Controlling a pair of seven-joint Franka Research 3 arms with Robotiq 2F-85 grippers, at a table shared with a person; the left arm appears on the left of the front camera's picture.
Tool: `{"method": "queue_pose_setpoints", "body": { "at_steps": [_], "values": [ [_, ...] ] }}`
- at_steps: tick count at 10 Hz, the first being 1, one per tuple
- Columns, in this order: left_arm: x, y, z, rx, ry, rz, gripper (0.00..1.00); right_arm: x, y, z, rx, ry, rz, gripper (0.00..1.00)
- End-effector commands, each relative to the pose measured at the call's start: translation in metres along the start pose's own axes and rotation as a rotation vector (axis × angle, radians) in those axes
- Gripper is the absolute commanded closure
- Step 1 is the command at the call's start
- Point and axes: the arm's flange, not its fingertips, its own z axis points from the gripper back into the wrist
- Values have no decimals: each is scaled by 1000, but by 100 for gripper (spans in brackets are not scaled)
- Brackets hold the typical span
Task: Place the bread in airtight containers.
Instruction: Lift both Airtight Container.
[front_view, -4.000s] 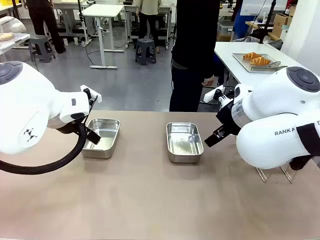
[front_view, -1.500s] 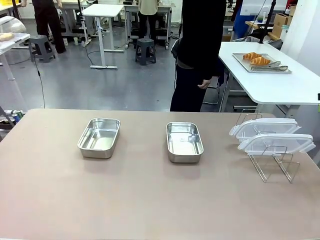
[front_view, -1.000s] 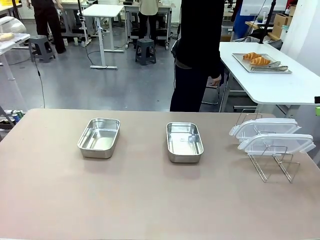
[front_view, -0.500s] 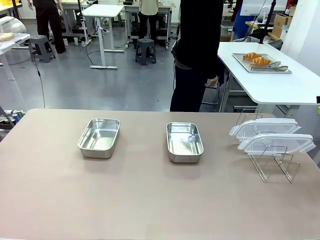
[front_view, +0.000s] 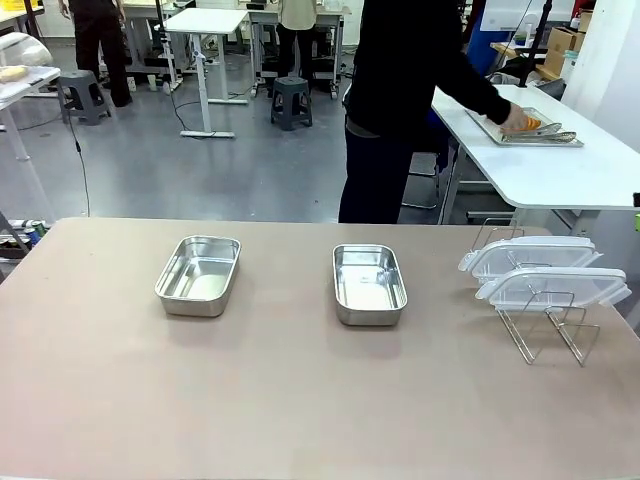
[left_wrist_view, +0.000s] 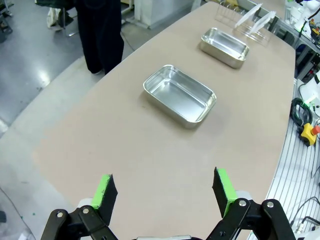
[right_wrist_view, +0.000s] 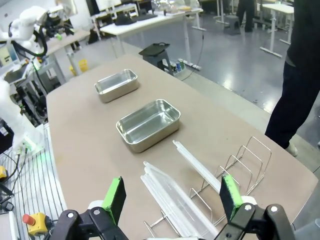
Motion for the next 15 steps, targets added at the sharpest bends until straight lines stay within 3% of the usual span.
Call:
{"method": "queue_pose_setpoints", "body": {
  "at_steps": [1,15],
  "values": [
    [0,1,1,-8,-21,-22,0,1,-4,0,1,-27,30,0],
    [0,1,1,-8,-21,-22,0,1,-4,0,1,-27,30,0]
  ]
}}
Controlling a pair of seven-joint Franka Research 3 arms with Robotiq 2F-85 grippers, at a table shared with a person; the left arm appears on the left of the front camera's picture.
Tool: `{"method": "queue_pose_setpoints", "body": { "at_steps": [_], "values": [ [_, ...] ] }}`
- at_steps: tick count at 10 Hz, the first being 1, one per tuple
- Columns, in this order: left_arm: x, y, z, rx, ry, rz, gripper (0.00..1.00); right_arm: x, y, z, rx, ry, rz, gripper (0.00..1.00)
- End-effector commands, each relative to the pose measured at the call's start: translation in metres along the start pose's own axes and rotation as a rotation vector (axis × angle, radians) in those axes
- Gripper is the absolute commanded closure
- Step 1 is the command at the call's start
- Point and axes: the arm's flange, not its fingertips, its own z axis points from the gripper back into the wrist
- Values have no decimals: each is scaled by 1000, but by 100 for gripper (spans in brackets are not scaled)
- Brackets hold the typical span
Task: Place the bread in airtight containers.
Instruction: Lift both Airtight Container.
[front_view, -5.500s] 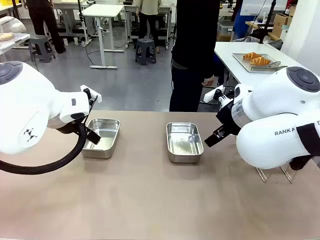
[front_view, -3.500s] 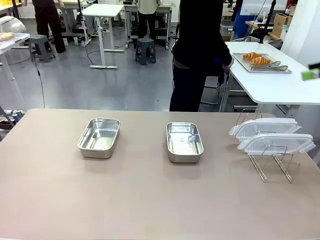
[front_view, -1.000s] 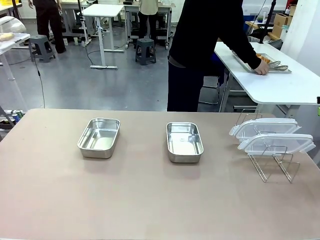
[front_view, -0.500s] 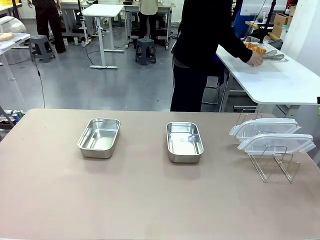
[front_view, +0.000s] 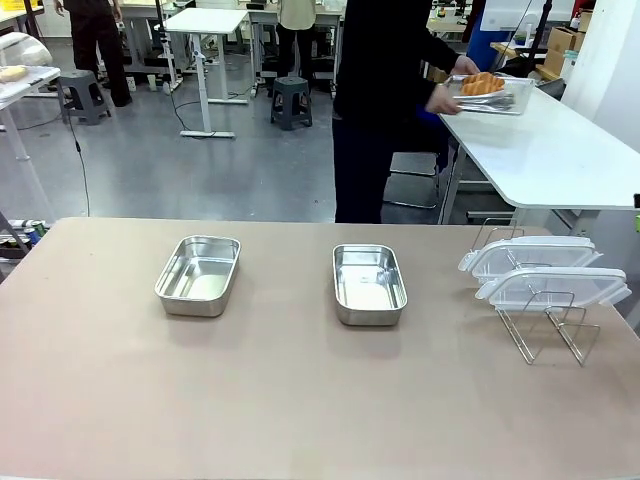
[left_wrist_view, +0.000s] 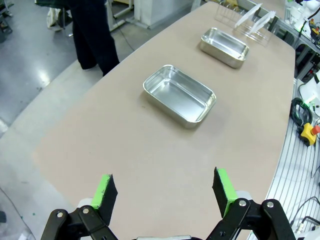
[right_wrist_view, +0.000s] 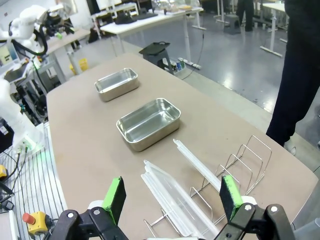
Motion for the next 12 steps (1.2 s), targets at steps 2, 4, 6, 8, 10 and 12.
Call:
{"method": "queue_pose_setpoints", "body": {
  "at_steps": [2,4,6,8,10,12],
  "values": [
    [0,1,1,-7,-21,-21,0,2,-4,-1,-1,-30,29,0],
    [0,1,1,-7,-21,-21,0,2,-4,-1,-1,-30,29,0],
    [0,1,1,-7,-21,-21,0,2,-4,-1,-1,-30,29,0],
    [0,1,1,-7,-21,-21,0,2,-4,-1,-1,-30,29,0],
    [0,1,1,-7,-21,-21,0,2,-4,-1,-1,-30,29,0],
    [0,1,1,-7,-21,-21,0,2,-4,-1,-1,-30,29,0]
  ]
}}
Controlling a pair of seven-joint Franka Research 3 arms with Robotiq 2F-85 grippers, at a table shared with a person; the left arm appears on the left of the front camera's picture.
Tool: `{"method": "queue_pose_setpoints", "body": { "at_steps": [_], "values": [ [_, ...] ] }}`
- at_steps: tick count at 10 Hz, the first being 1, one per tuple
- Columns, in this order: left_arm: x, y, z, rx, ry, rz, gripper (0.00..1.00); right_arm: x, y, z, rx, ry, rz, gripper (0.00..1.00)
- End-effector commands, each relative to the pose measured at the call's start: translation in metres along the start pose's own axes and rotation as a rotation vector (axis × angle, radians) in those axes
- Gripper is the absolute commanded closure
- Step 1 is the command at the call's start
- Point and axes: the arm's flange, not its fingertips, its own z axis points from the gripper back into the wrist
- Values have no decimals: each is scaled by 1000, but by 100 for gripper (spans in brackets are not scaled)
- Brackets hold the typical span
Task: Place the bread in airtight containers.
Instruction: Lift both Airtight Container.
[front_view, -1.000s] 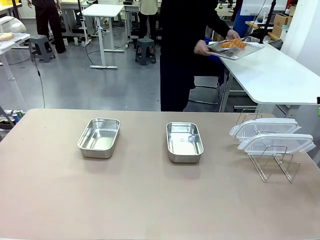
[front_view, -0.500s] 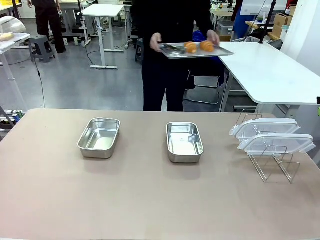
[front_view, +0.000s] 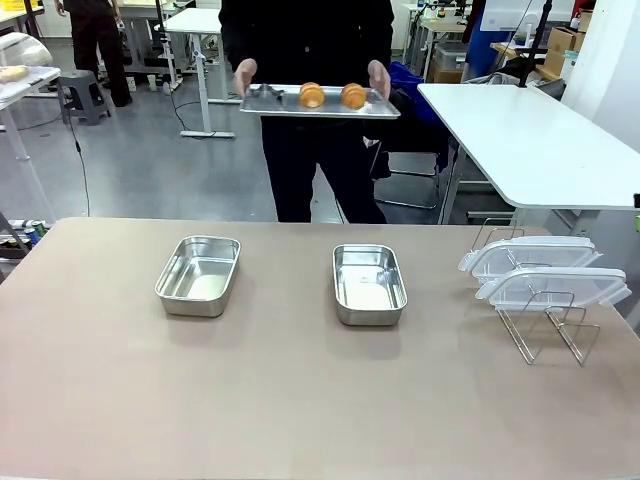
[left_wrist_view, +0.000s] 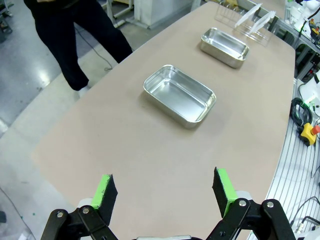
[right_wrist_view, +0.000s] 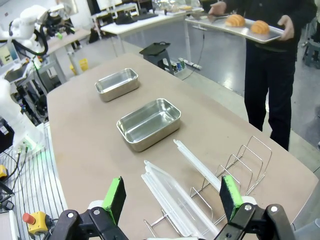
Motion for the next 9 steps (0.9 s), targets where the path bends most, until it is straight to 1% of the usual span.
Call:
{"method": "queue_pose_setpoints", "body": {
  "at_steps": [1,9],
  "values": [
    [0,1,1,-7,-21,-20,0,2,-4,-1,-3,-29,27,0],
    [0,1,1,-7,-21,-20,0,2,-4,-1,-3,-29,27,0]
  ]
}}
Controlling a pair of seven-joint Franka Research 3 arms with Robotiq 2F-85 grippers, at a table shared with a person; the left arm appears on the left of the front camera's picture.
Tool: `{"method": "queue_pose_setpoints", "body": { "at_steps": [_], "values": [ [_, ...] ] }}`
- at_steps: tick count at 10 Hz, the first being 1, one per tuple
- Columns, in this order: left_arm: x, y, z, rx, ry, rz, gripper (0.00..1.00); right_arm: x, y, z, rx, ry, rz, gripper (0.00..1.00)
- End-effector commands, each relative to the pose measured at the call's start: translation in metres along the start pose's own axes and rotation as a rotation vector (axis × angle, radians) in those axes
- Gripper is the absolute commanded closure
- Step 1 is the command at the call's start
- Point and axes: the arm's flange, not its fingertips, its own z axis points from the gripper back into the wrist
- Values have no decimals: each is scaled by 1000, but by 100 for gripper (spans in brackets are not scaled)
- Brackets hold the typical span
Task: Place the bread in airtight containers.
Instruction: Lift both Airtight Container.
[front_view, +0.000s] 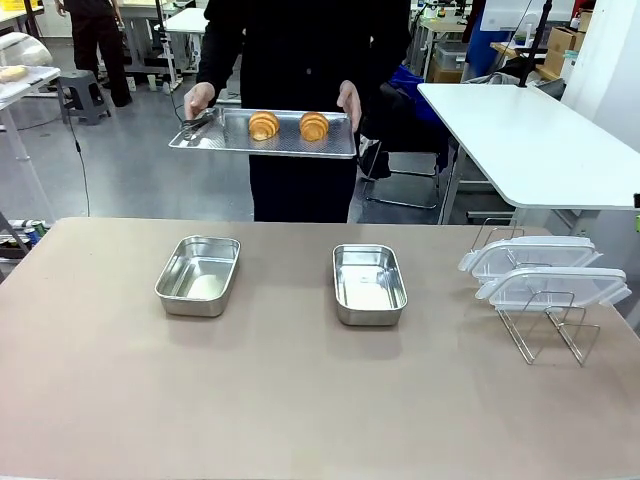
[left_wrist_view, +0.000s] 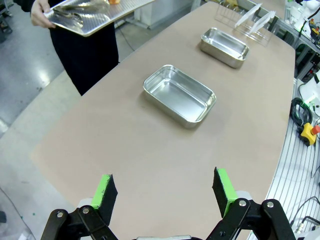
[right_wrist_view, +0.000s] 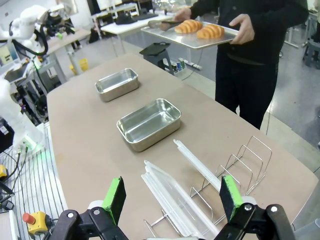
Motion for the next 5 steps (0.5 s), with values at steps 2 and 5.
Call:
{"method": "queue_pose_setpoints", "body": {
  "at_steps": [2,5],
  "values": [
    [0,1,1,-7,-21,-20,0,2,-4,-1,-3,-28,27,0],
    [0,1,1,-7,-21,-20,0,2,-4,-1,-3,-28,27,0]
  ]
}}
